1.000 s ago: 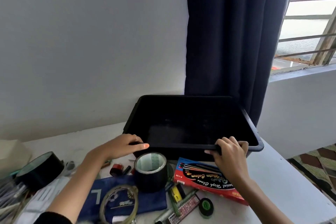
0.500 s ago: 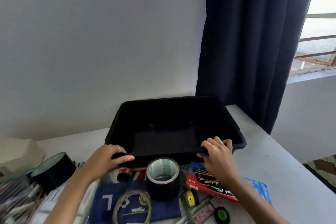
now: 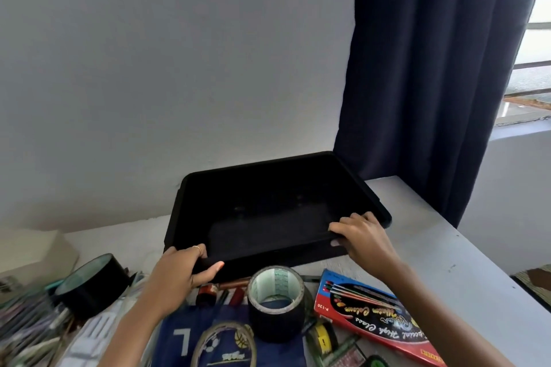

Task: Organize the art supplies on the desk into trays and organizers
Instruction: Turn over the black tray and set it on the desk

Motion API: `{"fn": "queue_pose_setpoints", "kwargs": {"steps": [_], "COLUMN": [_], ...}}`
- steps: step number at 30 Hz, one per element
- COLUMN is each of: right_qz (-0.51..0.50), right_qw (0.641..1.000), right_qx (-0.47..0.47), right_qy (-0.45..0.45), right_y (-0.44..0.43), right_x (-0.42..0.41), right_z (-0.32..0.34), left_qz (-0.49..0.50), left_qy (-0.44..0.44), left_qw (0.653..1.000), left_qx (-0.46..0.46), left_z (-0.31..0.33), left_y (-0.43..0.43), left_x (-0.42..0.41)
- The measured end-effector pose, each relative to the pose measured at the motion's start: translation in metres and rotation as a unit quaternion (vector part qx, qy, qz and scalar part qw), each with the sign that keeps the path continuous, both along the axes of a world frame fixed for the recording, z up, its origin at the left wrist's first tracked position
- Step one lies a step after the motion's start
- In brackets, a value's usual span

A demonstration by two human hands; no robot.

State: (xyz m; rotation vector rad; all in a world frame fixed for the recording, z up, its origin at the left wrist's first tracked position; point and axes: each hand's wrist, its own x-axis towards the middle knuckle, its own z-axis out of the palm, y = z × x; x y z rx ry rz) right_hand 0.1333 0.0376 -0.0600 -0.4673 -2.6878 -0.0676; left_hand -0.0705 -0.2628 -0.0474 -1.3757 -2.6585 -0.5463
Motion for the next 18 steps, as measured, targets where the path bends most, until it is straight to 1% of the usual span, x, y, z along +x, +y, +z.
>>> {"fn": "queue_pose_setpoints", "kwargs": {"steps": [3, 6, 10, 12, 15, 16, 18], "right_qz": [-0.052, -0.049, -0.048, -0.064, -0.080, -0.068, -0.015], "right_qw": [0.996, 0.993, 0.996, 0.996, 0.994, 0.993, 0.989], "right_qx": [-0.056, -0.072, -0.052, -0.049, -0.068, -0.083, -0.137], "right_qy": [0.048, 0.080, 0.059, 0.024, -0.040, -0.049, -0.048], "right_y": [0.004, 0.009, 0.010, 0.007, -0.006, -0.013, -0.029], "right_x": [0.008, 0.008, 0.007, 0.008, 0.004, 0.001, -0.007], "right_z": [-0.002, -0.005, -0.004, 0.001, 0.014, 0.017, 0.023], "left_qz": [0.012, 0.022, 0.017, 0.011, 0.006, 0.006, 0.001], "left_qy": [-0.003, 0.005, 0.011, -0.001, -0.049, -0.073, -0.121], "left_qw": [1.000, 1.000, 1.000, 1.000, 0.997, 0.995, 0.992], "left_qx": [-0.001, -0.011, -0.016, -0.024, -0.055, -0.063, -0.041], "left_z": [0.002, 0.005, 0.006, 0.008, 0.017, 0.021, 0.028], "left_y": [0.002, 0.004, 0.003, 0.002, 0.001, 0.001, 0.002], "left_x": [0.002, 0.001, 0.000, 0.001, 0.002, 0.005, 0.013]}}
